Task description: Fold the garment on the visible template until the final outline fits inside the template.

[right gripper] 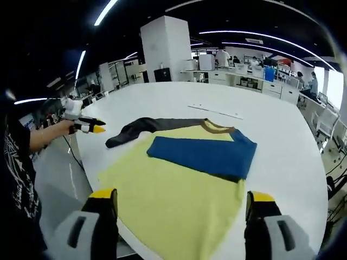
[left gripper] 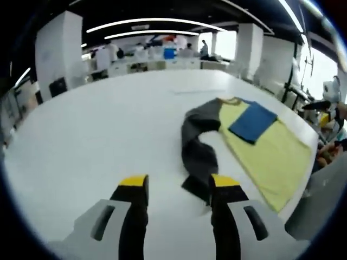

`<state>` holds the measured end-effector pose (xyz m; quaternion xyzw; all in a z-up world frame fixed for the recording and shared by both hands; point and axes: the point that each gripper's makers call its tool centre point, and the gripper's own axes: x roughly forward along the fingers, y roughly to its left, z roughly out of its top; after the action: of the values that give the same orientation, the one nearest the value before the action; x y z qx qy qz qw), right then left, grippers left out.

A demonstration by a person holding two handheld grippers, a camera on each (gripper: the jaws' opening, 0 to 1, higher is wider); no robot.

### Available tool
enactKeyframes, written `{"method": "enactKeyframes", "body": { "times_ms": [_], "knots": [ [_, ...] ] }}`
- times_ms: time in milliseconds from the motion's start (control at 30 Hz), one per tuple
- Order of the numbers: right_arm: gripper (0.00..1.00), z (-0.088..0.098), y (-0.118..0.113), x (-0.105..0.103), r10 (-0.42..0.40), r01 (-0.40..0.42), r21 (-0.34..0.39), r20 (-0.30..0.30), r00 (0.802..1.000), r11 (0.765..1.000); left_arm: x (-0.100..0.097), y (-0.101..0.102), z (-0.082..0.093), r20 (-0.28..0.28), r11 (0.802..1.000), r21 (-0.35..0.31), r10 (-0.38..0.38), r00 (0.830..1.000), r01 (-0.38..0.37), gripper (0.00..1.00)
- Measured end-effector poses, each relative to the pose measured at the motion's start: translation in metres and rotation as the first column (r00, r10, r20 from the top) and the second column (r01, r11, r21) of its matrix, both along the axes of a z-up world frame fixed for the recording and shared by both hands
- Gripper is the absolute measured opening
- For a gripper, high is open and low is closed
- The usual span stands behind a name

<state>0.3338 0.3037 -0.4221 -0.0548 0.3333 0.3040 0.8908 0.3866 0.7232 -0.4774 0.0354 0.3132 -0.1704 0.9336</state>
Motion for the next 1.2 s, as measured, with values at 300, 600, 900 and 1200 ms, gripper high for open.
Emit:
{"method": "enactKeyframes", "body": {
  "times_ms": [300, 600, 900, 1200],
  "knots": [
    [0.95, 0.006, -0.005, 0.004, -0.031, 0.031, 0.027, -0.003, 1.000, 0.999, 0.004, -0.004, -0.023, -0.030, 1.000, 0.020, -0.016, 0.999, 0.016, 0.34],
    [0.92, 0.007, -0.006, 0.001, -0.071, 0.071, 0.021, -0.013, 0.997, 0.997, 0.007, -0.016, -0.036, -0.055, 0.996, 0.058, -0.068, 0.996, 0.071, 0.27],
    [0.91, 0.012, -0.011, 0.004, -0.083, 0.083, 0.024, -0.007, 0.997, 0.996, 0.005, -0.022, -0.054, -0.137, 0.984, 0.117, -0.119, 0.983, 0.135, 0.17],
    [0.88, 0.009, -0.013, 0.002, -0.100, 0.100, 0.021, -0.016, 0.995, 0.995, 0.009, -0.029, -0.054, -0.138, 0.979, 0.124, -0.147, 0.979, 0.165, 0.09]
  ]
}}
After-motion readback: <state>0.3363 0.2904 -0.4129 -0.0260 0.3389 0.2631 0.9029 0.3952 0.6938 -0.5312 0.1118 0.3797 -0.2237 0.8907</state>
